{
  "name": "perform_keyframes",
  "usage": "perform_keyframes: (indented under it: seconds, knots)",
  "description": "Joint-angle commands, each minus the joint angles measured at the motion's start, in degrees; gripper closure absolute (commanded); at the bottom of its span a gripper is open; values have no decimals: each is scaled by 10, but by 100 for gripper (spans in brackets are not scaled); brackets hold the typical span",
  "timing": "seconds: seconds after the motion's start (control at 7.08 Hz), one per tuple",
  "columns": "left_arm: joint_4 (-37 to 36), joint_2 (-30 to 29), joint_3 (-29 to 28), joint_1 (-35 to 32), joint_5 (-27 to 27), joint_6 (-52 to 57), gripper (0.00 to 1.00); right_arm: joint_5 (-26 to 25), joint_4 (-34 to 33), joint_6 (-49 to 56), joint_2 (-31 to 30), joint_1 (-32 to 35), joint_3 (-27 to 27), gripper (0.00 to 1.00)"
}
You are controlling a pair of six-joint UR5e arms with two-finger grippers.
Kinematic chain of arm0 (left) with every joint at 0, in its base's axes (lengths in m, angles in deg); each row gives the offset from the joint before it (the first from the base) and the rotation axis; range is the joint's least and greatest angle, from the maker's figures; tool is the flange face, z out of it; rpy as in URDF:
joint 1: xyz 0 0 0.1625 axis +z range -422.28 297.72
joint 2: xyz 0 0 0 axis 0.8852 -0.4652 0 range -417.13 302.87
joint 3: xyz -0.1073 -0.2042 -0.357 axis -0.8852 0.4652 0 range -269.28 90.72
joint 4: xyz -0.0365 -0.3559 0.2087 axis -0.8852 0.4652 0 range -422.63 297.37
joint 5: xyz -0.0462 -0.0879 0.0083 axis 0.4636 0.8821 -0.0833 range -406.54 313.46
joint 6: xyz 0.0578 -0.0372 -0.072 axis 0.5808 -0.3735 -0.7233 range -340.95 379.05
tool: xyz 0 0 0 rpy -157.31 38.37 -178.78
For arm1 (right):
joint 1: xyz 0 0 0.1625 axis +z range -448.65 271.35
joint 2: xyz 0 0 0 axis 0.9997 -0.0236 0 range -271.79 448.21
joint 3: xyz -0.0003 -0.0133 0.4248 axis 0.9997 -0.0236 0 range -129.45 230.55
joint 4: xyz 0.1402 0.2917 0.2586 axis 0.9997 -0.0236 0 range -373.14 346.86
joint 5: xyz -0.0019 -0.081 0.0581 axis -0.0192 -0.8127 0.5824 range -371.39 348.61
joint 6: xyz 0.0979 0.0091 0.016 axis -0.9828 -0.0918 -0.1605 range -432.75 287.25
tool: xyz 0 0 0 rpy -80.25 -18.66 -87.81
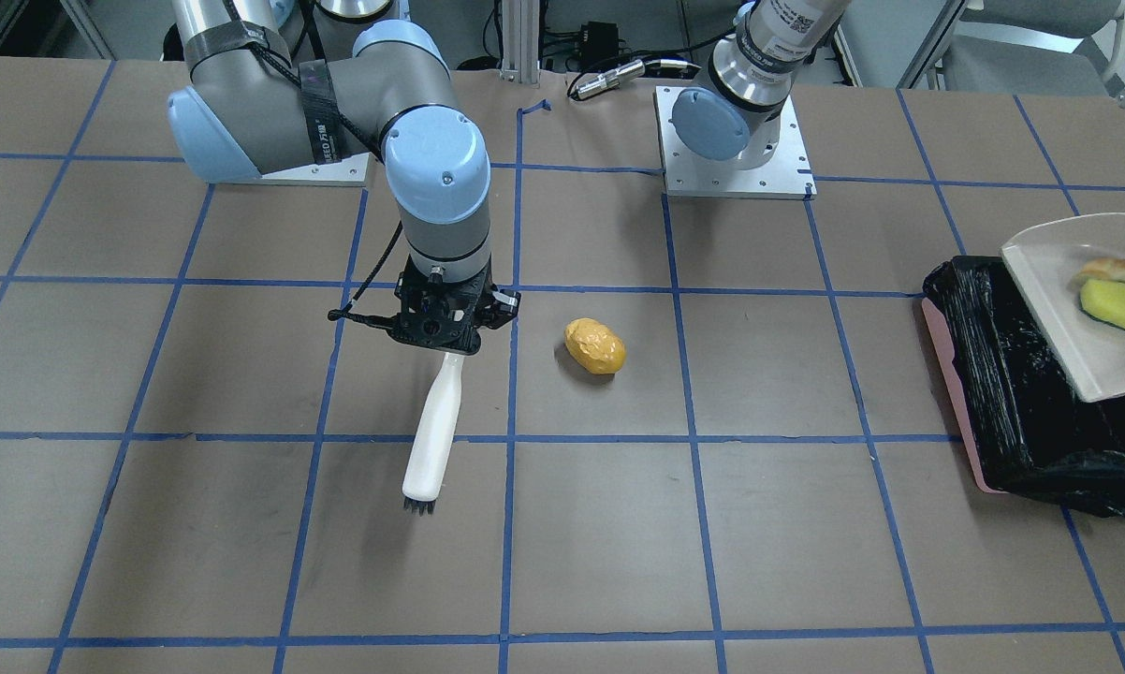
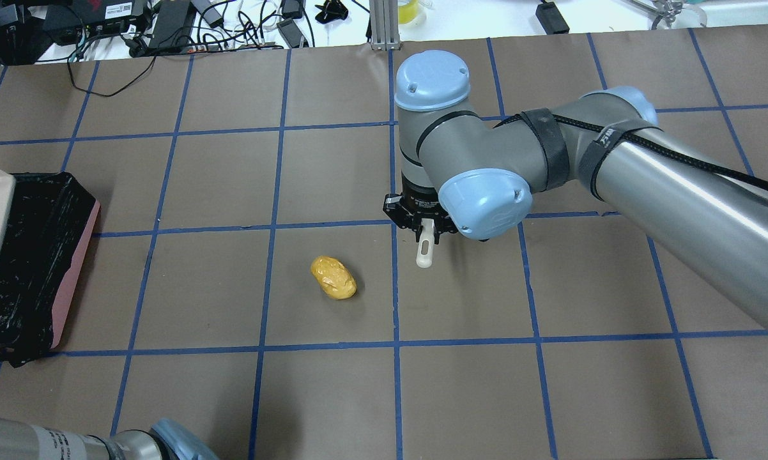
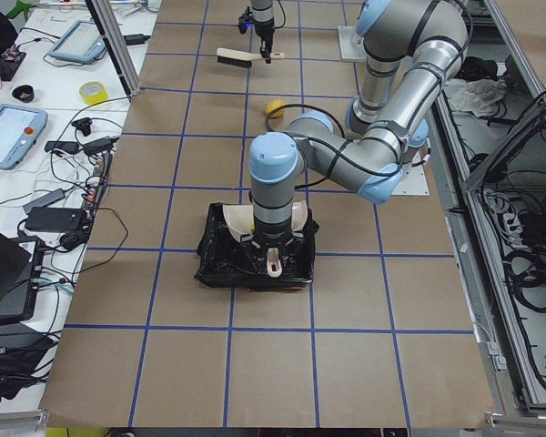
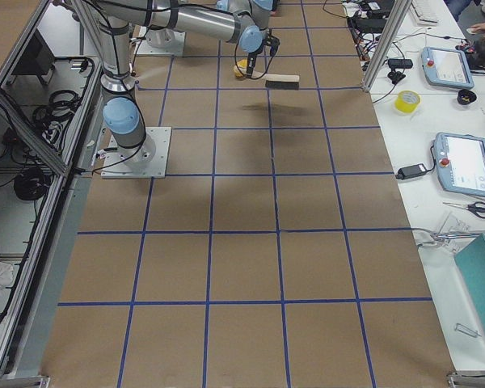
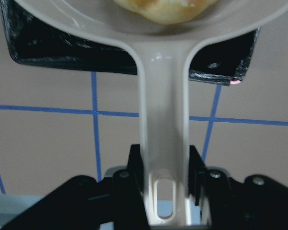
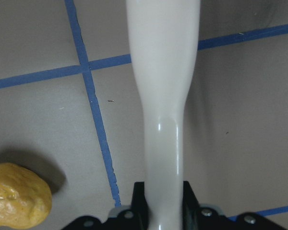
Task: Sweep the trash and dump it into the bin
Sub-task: 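Bring the dustpan back beside the yellow potato with the left gripper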
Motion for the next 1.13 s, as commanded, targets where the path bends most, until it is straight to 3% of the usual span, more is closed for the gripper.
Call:
perform_keyframes:
  seconds: [0.0,0.57,0.99]
  knots:
    - [28,-3,43,-122,4,-29,100,-25,-1,2,-1,-6,0,100]
    - [12,15,183,-280,3,-117,100,-19,10,-5,-17,-11,39,100]
    - [-119,16,282,-324,4,-164,100,-14,4,-30,-47,5,89,100]
